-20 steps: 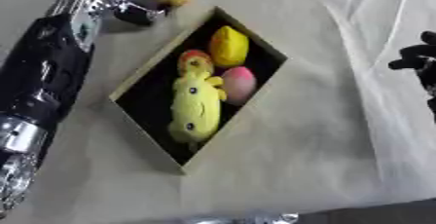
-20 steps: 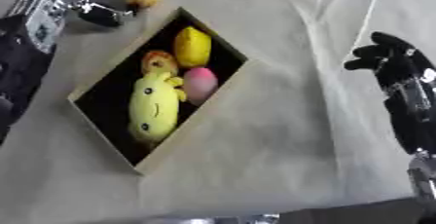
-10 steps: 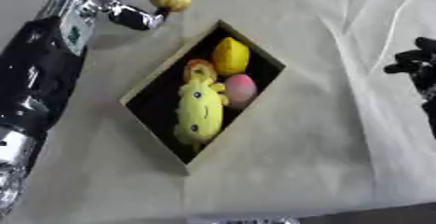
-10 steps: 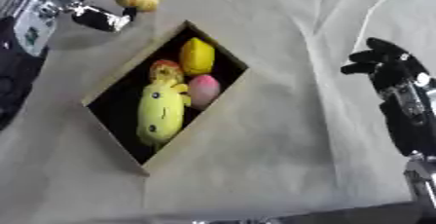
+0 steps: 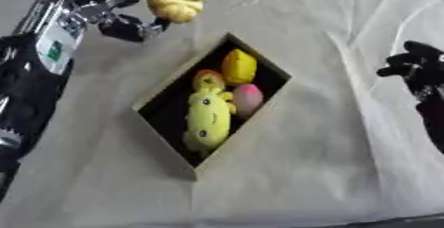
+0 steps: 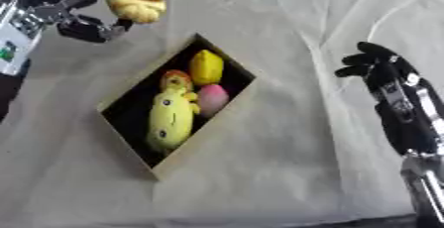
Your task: Pick up objects on the table and place them in the box.
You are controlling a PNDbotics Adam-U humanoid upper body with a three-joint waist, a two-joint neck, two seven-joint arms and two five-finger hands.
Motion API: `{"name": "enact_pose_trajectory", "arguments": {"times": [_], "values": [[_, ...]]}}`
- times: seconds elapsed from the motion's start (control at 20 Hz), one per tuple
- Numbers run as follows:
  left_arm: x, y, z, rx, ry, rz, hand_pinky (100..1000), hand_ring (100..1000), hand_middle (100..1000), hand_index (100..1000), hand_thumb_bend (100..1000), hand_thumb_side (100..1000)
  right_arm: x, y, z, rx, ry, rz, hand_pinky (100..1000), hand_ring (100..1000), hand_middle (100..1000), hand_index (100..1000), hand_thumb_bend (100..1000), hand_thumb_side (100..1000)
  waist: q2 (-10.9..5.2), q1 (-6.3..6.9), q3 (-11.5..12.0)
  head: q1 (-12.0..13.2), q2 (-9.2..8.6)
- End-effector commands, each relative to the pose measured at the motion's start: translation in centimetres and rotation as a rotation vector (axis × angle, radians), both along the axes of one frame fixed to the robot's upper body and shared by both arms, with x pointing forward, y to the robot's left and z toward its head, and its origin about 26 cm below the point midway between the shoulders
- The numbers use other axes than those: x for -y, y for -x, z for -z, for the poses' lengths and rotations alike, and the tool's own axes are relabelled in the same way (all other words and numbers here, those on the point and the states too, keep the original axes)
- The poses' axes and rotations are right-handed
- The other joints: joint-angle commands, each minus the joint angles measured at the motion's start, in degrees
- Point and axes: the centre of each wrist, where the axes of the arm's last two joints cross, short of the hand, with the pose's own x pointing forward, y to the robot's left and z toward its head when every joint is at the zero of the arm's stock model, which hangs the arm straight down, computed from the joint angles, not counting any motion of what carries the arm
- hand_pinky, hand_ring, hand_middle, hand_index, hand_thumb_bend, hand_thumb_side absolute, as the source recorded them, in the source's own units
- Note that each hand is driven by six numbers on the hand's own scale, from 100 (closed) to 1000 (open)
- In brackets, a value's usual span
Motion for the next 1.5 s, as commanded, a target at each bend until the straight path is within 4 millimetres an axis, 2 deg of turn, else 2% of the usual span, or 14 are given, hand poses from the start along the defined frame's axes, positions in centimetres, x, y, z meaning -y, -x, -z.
{"name": "enact_pose_trajectory", "arguments": {"times": [0.05, 0.3, 0.8, 0.85, 0.9, 0.95, 1.0, 1.05, 1.1, 1.15, 1.25, 1.5], "values": [[1.0, 1.3, -0.5, 0.003, 0.025, 0.030, 743, 740, 611, 750, 100, 119, 0.6, 0.2, -0.7, 0.015, 0.022, 0.015, 1000, 695, 694, 861, 100, 676, -2.09, 0.67, 0.4, -0.7, 0.21], [1.1, 2.5, 1.7, -0.065, 0.023, -0.034, 742, 743, 614, 751, 100, 137, 0.5, 0.3, -0.5, 0.009, 0.023, 0.022, 1000, 695, 693, 862, 100, 680, -2.18, 0.57, 0.9, -0.5, 0.21], [3.2, 3.5, 5.0, -0.141, 0.018, -0.099, 765, 780, 671, 795, 100, 212, 0.3, 0.3, -0.3, -0.002, 0.024, 0.032, 1000, 694, 692, 862, 100, 685, -2.04, 0.55, 1.3, -0.8, 0.21], [3.4, 3.6, 5.2, -0.145, 0.013, -0.090, 778, 799, 696, 817, 100, 221, 0.3, 0.3, -0.3, -0.004, 0.024, 0.033, 1000, 694, 692, 862, 100, 686, -2.04, 0.55, 1.3, -0.9, 0.21], [3.6, 3.7, 5.3, -0.148, 0.004, -0.082, 816, 857, 762, 852, 100, 237, 0.3, 0.3, -0.3, -0.006, 0.024, 0.033, 1000, 694, 692, 862, 100, 687, -2.04, 0.54, 1.3, -0.9, 0.21], [3.8, 3.8, 5.4, -0.151, -0.017, -0.072, 905, 964, 872, 934, 100, 217, 0.3, 0.3, -0.3, -0.008, 0.024, 0.033, 1000, 694, 691, 862, 100, 687, -2.03, 0.54, 1.3, -1.0, 0.21], [3.9, 3.9, 5.5, -0.151, -0.056, -0.062, 976, 1000, 940, 995, 100, 475, 0.3, 0.3, -0.3, -0.009, 0.024, 0.034, 1000, 694, 691, 862, 100, 687, -2.03, 0.54, 1.3, -1.1, 0.21], [4.0, 4.0, 5.5, -0.146, -0.111, -0.048, 1000, 1000, 999, 1000, 100, 777, 0.2, 0.3, -0.3, -0.009, 0.024, 0.034, 1000, 693, 690, 862, 100, 687, -2.02, 0.53, 1.3, -1.2, 0.21], [4.1, 4.0, 5.5, -0.141, -0.167, -0.034, 1000, 1000, 1000, 1000, 114, 949, 0.2, 0.3, -0.3, -0.008, 0.023, 0.033, 1000, 693, 690, 862, 100, 687, -2.01, 0.52, 1.3, -1.3, 0.21], [4.1, 4.0, 5.5, -0.139, -0.218, -0.022, 1000, 1000, 1000, 1000, 171, 1000, 0.2, 0.3, -0.3, -0.008, 0.023, 0.032, 1000, 693, 690, 862, 100, 687, -2.00, 0.50, 1.3, -1.3, 0.21], [4.1, 4.0, 5.7, -0.143, -0.294, -0.008, 1000, 1000, 1000, 1000, 211, 1000, 0.2, 0.2, -0.4, -0.008, 0.021, 0.029, 1000, 693, 690, 862, 100, 688, -1.96, 0.48, 1.3, -1.3, 0.21], [4.1, 3.9, 5.9, -0.164, -0.357, 0.023, 1000, 1000, 1000, 1000, 218, 1000, 0.1, 0.2, -0.4, -0.012, 0.021, 0.026, 1000, 692, 689, 862, 100, 690, -1.86, 0.43, 1.1, -1.4, 0.21]]}}
